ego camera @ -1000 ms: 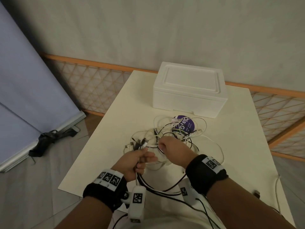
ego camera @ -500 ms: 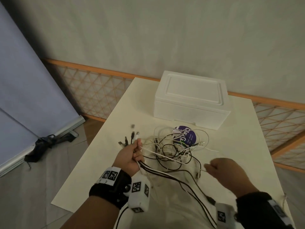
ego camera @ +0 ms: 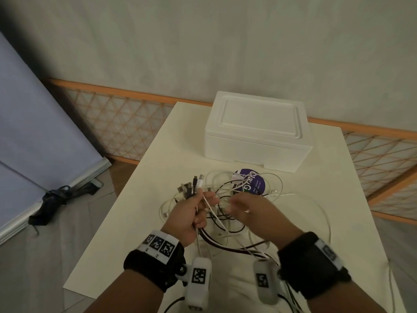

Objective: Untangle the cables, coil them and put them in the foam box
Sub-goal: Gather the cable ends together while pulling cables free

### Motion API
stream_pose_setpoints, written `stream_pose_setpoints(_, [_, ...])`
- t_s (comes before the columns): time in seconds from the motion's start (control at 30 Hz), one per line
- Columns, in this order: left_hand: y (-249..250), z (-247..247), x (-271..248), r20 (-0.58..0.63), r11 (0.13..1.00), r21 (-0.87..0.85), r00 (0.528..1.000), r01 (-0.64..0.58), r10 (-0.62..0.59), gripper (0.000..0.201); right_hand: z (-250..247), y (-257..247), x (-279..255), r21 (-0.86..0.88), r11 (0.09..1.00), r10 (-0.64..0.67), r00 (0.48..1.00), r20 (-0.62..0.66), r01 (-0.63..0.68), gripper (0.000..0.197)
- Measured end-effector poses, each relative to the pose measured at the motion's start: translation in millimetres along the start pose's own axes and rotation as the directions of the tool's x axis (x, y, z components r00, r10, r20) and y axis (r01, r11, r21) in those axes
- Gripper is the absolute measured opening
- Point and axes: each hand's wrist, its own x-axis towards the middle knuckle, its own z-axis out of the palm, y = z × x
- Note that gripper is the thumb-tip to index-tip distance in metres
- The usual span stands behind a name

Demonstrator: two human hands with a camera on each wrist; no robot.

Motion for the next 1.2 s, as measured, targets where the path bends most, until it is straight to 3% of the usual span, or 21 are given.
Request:
stream_pose_setpoints(0.1, [1.6,-0.4,-4.8,0.024,0.995,0.09,0.999,-0.034,0.032,0.031,18.8,-22.9,15.3,-0.019,1.0,-0.012,0.995,0.095,0.014,0.022])
stream_pose_setpoints(0.37, [0.7,-10.5,-13.2,-0.026,0.997,-0.014,0.996,-0.082,0.082,0.037,26.1,-33.5,11.6,0.229,0.973,0.007,0.999,-0.039,0.003,0.013])
stream_pose_setpoints(0.5, [-4.5,-7.7,-21.2,0.044,0.989,-0.108,0.994,-0.099,0.104,0.032,29.5,-36.7,4.1,0.158,0.987,-0.033,0.999,-0.014,0.035,0.011])
stream_pose_setpoints(0.6, [-4.9,-3.7,-27.7,0.092,0.987,-0.048,0.983,-0.154,0.158,0.029,34.2,-42.5,-0.2,0.098,0.993,-0.077,0.997,0.033,0.073,0.009])
stream_pose_setpoints(0.73, [0.0,-11.4,-27.4,-0.029,0.987,-0.004,0.986,-0.162,0.162,0.016,28.9,-44.2,-8.9,-0.119,0.981,-0.145,0.988,0.058,0.151,0.023])
stream_pose_setpoints(0.83, [10.3,-38.0,-22.9,-0.189,0.989,-0.074,0.976,-0.125,0.109,0.016,11.4,-24.1,-21.9,-0.067,0.998,0.008,0.998,-0.055,-0.012,0.039])
stream_pose_setpoints(0.9, [14.3,-60.2,-23.5,-0.252,0.977,-0.177,0.965,-0.117,0.07,0.016,-6.6,3.6,-30.6,0.011,0.979,0.201,0.962,-0.186,-0.202,0.047])
stream_pose_setpoints(1.0, [10.2,-78.8,-28.3,-0.241,0.92,-0.375,0.97,-0.117,0.025,0.035,-27.3,38.9,-41.8,-0.111,0.905,0.38,0.897,-0.225,-0.411,0.037])
stream_pose_setpoints(1.07, [5.5,-76.2,-34.4,-0.215,0.903,-0.413,0.976,-0.12,0.032,0.045,-31.9,41.4,-45.3,-0.216,0.839,0.453,0.86,-0.236,-0.5,0.034])
stream_pose_setpoints(1.13, [0.9,-64.0,-40.8,-0.162,0.921,-0.371,0.985,-0.122,0.065,0.047,-29.5,25.3,-48.2,-0.28,0.854,0.367,0.889,-0.275,-0.44,0.047])
stream_pose_setpoints(1.2, [-3.9,-44.3,-47.0,-0.076,0.947,-0.299,0.992,-0.115,0.097,0.051,-18.2,-8.8,-49.4,-0.143,0.96,0.214,0.961,-0.176,-0.24,0.067])
